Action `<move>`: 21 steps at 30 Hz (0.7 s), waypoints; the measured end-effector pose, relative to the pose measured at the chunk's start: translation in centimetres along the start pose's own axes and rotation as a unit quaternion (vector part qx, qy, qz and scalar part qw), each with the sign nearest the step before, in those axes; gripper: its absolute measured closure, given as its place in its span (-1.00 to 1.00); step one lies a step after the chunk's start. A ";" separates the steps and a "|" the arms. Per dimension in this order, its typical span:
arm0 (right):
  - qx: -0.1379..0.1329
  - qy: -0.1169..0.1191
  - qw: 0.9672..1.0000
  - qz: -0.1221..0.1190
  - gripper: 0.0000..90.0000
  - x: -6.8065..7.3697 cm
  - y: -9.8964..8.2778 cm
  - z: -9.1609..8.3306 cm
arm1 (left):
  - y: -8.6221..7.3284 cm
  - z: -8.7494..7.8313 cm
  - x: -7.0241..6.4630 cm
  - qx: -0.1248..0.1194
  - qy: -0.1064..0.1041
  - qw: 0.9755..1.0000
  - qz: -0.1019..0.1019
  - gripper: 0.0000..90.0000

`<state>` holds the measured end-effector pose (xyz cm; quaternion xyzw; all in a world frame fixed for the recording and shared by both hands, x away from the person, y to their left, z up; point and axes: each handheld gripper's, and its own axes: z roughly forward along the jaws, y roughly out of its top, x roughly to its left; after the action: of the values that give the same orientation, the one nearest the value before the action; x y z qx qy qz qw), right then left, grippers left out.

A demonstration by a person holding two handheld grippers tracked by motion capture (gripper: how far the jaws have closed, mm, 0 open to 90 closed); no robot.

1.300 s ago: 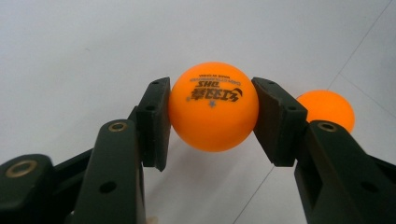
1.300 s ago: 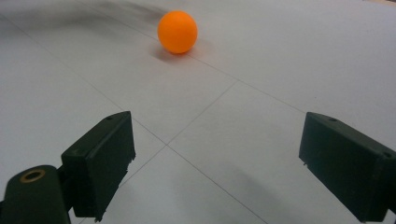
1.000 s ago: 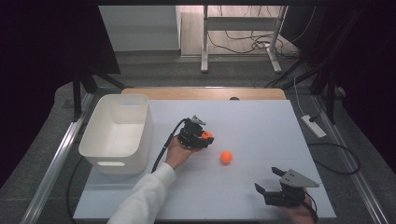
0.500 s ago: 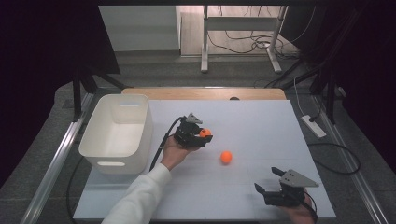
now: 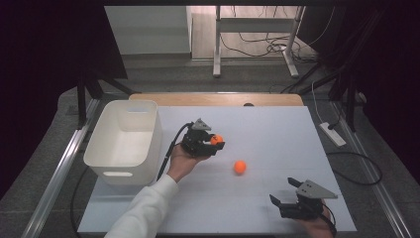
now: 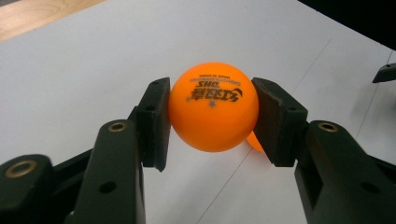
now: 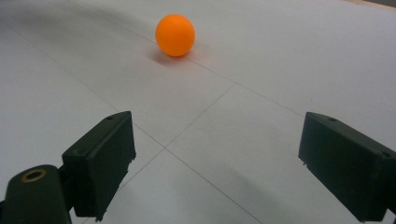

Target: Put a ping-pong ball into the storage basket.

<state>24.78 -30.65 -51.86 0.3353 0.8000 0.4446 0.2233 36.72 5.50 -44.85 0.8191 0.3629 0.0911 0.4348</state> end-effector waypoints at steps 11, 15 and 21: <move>0.000 0.000 1.000 0.000 -0.76 0.0 0.0 0.0 | 0.2 -1.2 -0.4 -0.018 -0.009 1.000 0.001 0.12; 0.001 -0.001 1.000 0.000 -0.76 0.0 0.0 0.0 | 0.2 -1.7 -0.4 -0.024 -0.014 1.000 -0.001 0.12; 0.000 -0.002 1.000 -0.001 -0.76 0.0 0.0 0.0 | 0.2 -2.4 -0.6 -0.034 -0.017 0.999 0.000 0.12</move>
<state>24.80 -30.67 -51.88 0.3355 0.8001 0.4434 0.2252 35.30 6.61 -43.14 0.8052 0.3523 0.0891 0.4686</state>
